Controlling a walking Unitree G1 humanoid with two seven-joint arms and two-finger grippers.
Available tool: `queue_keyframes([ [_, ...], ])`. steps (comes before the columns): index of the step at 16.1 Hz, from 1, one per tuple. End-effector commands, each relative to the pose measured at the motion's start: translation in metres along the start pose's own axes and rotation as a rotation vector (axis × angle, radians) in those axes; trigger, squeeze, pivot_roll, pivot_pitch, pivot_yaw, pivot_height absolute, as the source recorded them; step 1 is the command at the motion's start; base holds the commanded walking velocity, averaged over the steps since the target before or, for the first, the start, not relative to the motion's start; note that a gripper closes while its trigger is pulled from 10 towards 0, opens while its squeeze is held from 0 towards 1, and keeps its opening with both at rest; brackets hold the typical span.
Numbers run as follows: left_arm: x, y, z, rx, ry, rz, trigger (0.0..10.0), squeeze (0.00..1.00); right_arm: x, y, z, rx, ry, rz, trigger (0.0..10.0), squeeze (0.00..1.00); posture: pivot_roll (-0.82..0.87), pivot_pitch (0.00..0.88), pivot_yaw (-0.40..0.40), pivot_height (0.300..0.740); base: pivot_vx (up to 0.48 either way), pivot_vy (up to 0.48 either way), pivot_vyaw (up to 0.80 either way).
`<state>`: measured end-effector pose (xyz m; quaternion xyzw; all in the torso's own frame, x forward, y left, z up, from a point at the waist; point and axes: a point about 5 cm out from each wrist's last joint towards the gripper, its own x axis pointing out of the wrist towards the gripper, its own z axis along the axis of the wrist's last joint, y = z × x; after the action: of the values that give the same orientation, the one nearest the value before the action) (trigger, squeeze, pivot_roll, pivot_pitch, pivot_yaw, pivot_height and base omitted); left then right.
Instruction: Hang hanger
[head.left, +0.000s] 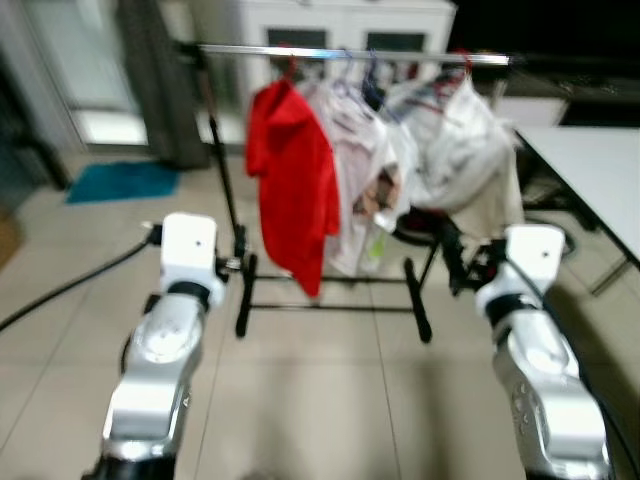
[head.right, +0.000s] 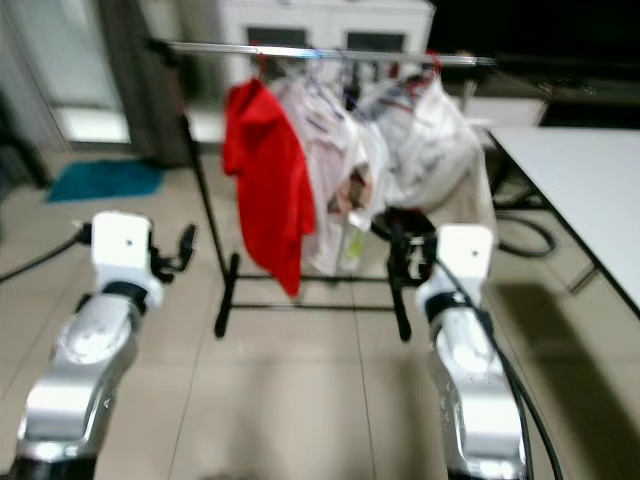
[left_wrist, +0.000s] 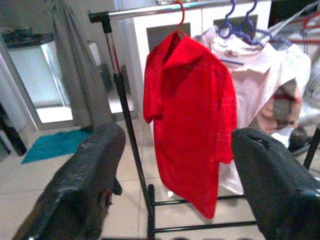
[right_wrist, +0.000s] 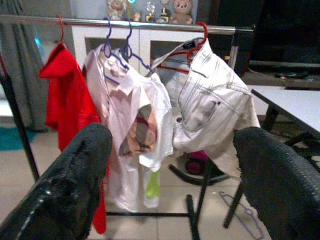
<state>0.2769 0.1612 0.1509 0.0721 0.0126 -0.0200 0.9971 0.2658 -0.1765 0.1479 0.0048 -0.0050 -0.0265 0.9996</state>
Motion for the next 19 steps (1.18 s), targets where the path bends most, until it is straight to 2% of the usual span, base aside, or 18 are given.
queue_keyframes([
  [1, 0.002, -0.002, 0.007, 0.003, -0.017, -0.018, 10.0, 1.00, 0.000, -0.001, 0.003, 0.046, 0.008, 0.003, 10.0, 1.00, 0.02, 0.000, 0.001, 0.740, 0.000, 0.000, 0.00],
  [2, 0.002, -0.004, 0.006, 0.011, -0.011, -0.035, 10.0, 1.00, 0.000, 0.000, 0.000, 0.059, 0.034, 0.019, 10.0, 1.00, 0.02, 0.000, 0.000, 0.740, 0.000, 0.000, 0.00],
  [4, 0.001, -0.005, 0.006, 0.006, -0.015, -0.052, 10.0, 1.00, -0.004, 0.005, 0.003, 0.116, 0.005, 0.068, 10.0, 1.00, 0.02, 0.000, -0.002, 0.740, 0.000, 0.000, 0.00],
  [7, 0.003, -0.006, 0.006, 0.006, -0.020, -0.051, 10.0, 1.00, -0.004, 0.007, 0.002, 0.071, 0.014, 0.067, 10.0, 1.00, 0.02, 0.000, -0.002, 0.740, 0.000, 0.000, 0.00],
  [8, 0.003, -0.006, 0.006, 0.005, -0.020, -0.060, 10.0, 1.00, -0.003, 0.004, 0.001, 0.054, 0.026, 0.020, 10.0, 0.90, 0.02, 0.000, -0.002, 0.740, 0.000, 0.000, 0.00],
  [9, 0.003, -0.007, 0.006, 0.004, -0.023, -0.077, 10.0, 1.00, 0.000, 0.000, -0.002, -0.018, 0.046, -0.047, 10.0, 0.19, 0.01, 0.000, 0.002, 0.740, 0.247, 0.000, 0.00],
  [10, 0.003, -0.009, 0.006, 0.008, -0.028, -0.092, 10.0, 1.00, 0.002, -0.004, -0.003, -0.066, 0.049, -0.108, 10.0, 0.00, 0.01, 0.000, 0.001, 0.740, 0.345, 0.000, 0.00],
  [12, 0.003, -0.009, 0.007, 0.011, -0.028, -0.099, 10.0, 1.00, 0.004, -0.004, 0.003, 0.007, -0.023, -0.039, 10.0, 0.00, 0.02, 0.000, -0.001, 0.740, 0.345, 0.000, 0.00],
  [13, 0.004, -0.008, 0.007, 0.014, -0.027, -0.093, 10.0, 1.00, 0.005, -0.006, 0.005, 0.001, -0.044, -0.063, 10.0, 0.00, 0.02, 0.000, -0.001, 0.740, 0.345, 0.000, 0.00],
  [15, 0.005, -0.007, 0.008, 0.016, -0.033, -0.089, 10.0, 1.00, 0.007, -0.010, 0.001, 0.056, -0.005, -0.139, 10.0, 0.00, 0.02, 0.000, -0.003, 0.740, 0.345, 0.000, 0.00],
  [19, 0.007, -0.008, 0.010, 0.011, -0.044, -0.089, 10.0, 1.00, 0.004, -0.001, 0.003, 0.097, -0.030, -0.036, 10.0, 0.00, 0.01, 0.000, -0.002, 0.740, 0.343, 0.000, 0.00],
])
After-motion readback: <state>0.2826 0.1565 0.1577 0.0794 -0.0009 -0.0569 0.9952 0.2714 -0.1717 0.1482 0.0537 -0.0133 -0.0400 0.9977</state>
